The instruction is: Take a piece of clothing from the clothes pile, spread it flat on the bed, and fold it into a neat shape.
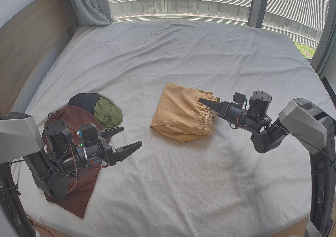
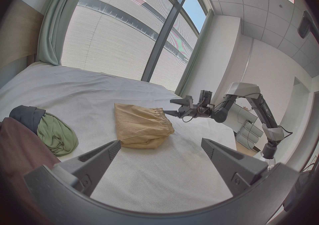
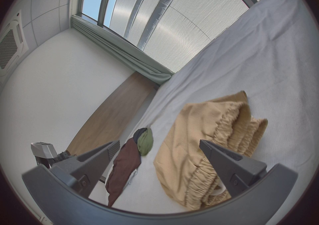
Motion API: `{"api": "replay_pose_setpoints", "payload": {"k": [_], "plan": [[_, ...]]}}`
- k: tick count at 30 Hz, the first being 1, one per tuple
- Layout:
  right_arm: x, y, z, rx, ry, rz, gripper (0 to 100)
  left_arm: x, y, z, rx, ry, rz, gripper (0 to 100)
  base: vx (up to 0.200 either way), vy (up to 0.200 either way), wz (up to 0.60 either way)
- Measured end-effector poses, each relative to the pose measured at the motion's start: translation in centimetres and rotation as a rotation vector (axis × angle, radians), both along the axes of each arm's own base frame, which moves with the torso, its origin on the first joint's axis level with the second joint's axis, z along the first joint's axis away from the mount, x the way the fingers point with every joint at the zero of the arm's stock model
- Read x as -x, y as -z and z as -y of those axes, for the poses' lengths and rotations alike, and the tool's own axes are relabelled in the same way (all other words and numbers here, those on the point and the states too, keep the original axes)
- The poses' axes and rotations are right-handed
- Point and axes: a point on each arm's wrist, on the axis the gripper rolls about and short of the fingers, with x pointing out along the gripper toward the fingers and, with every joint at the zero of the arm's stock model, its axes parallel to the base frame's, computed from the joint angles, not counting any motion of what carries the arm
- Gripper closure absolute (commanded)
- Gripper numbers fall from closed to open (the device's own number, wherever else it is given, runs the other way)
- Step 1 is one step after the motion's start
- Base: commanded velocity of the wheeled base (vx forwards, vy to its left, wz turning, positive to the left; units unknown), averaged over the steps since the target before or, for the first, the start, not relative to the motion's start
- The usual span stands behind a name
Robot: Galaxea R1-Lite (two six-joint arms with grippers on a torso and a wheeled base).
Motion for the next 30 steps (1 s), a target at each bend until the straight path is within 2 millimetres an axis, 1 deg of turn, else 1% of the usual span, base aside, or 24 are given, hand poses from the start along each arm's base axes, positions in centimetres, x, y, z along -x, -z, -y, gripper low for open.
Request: {"api": "replay_pose_setpoints", "payload": {"k": [7,9,13,15,18,22,24,26,30], "plan": [[-1.2,4.5,-0.6,0.053,0.007,-0.042,0,0.0,0.0,0.0,0.002,-0.001,-0.004,0,0.000,0.000,0.00],[-1.3,5.4,-0.6,0.064,0.020,-0.049,0,0.0,0.1,0.1,0.002,0.002,-0.007,0,0.000,0.000,0.00],[-1.4,6.4,-0.6,0.068,0.030,-0.055,0,0.1,0.2,0.2,0.001,0.005,-0.010,0,0.000,0.000,0.00],[-1.3,6.3,-0.5,0.066,0.033,-0.056,0,0.1,0.2,0.2,0.003,0.006,-0.012,0,0.000,0.000,0.00],[-0.9,5.0,-0.4,0.058,0.038,-0.043,0,0.2,0.1,0.3,0.009,0.011,-0.018,0,0.000,0.000,0.00],[0.5,1.7,0.0,0.050,0.043,0.007,0,0.7,-0.3,0.7,0.015,0.027,-0.017,0,0.000,0.000,0.00],[1.8,-0.3,0.2,0.054,0.043,0.045,0,1.1,-0.4,1.0,0.009,0.041,-0.008,0,0.000,0.000,0.00],[3.5,-2.1,0.6,0.074,0.045,0.078,0,1.6,-0.6,1.4,-0.007,0.060,0.010,0,0.000,0.000,0.00],[7.4,-4.5,1.6,0.139,0.047,0.139,0,2.6,-1.2,2.0,-0.036,0.090,0.060,0,0.000,0.000,0.00]]}}
